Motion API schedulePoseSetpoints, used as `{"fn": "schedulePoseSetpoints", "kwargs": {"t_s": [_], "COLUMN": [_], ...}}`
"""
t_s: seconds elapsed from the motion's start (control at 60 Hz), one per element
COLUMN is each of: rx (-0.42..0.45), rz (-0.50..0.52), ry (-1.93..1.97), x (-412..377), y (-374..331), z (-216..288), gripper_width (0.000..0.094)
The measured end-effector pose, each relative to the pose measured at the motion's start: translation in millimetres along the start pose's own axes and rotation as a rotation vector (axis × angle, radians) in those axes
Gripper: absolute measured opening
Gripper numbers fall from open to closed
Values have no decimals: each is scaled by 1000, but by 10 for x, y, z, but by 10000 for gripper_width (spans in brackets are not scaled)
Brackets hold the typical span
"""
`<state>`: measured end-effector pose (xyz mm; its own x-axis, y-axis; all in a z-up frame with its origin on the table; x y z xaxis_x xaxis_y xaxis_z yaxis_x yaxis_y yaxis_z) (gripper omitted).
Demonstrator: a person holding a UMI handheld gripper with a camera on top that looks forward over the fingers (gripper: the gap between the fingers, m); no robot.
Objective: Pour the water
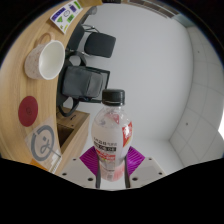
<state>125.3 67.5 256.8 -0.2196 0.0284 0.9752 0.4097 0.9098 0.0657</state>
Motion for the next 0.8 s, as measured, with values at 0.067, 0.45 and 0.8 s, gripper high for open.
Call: {"fn": "schedulePoseSetpoints", "kwargs": {"t_s": [0.067, 0.45, 0.8], "rx": [41, 186, 148], "rz": [-27, -46, 465], "ry": [-145, -371, 952], "x": [-113, -444, -148], "y": [61, 252, -1], "z": [298, 894, 442], "gripper_width": [326, 325, 328]}}
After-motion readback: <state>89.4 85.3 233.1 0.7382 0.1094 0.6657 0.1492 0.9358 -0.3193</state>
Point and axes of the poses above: the point between the fingertips, and its own axes, seen from behind it with the camera up: x to the right, z up, y forward, the way the camera looks, the point moved 9 cm from there along -y, backward, against the way the camera looks, and after that the axes turned 4 degrees about -x, right-handed, at the moved point
